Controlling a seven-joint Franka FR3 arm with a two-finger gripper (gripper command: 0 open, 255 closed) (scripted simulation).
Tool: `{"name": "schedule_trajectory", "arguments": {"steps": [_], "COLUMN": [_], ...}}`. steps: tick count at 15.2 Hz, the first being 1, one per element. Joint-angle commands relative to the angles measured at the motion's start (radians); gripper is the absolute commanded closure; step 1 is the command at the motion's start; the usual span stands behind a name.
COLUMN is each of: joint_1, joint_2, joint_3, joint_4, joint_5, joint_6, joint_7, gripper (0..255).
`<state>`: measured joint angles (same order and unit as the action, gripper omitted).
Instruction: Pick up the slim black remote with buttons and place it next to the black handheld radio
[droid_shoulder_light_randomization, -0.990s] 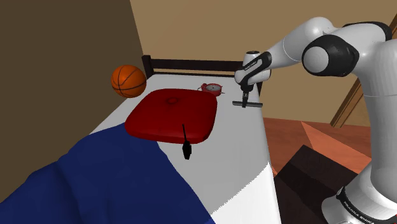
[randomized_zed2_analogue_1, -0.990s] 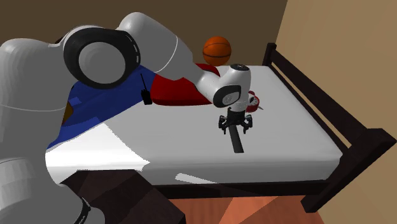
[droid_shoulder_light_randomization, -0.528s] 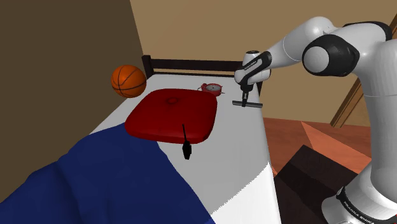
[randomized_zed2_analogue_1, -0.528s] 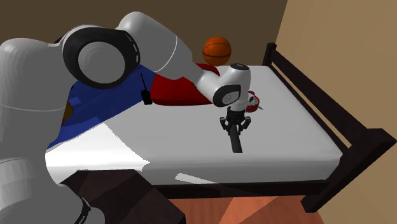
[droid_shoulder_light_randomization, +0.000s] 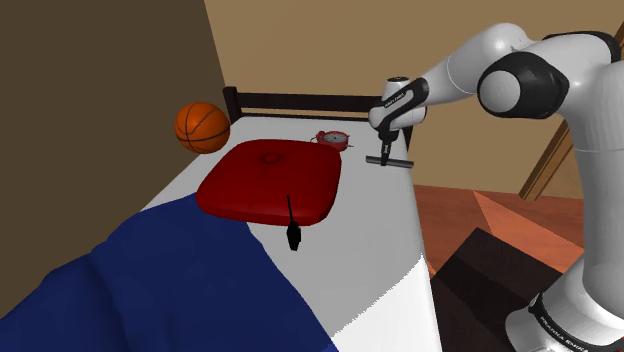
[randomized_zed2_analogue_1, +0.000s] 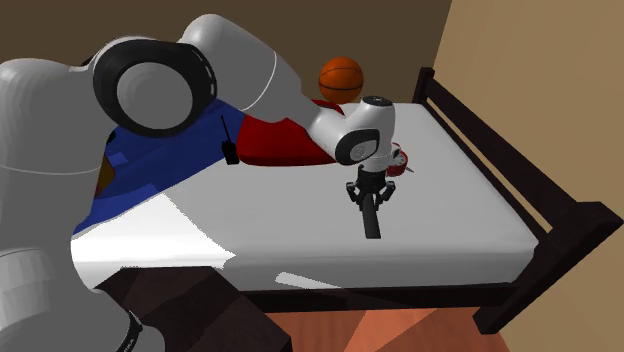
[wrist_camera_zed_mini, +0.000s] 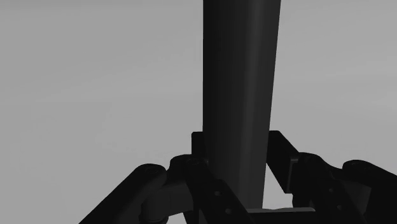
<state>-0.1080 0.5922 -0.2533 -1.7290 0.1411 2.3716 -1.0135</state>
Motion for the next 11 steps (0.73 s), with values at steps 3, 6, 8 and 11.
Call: {"name": "schedule_trajectory", "arguments": {"steps": [3, 6, 8, 11], "joint_1": [0.004, 0.007, 0.009, 0.012], "joint_2": [-0.032, -0.055, -0.070, -0.091], "joint_3": [-0.007, -0.012, -0.015, -0.019], "joint_4": [0.006, 0.012, 0.018, 0.028], "joint_5": [-0.009, -0.016, -0.021, -0.027], "joint_6": [-0.037, -0.067, -0.087, -0.118], "joint_7": [0.004, 0.007, 0.009, 0.013], "gripper": [255, 255, 255, 255]}}
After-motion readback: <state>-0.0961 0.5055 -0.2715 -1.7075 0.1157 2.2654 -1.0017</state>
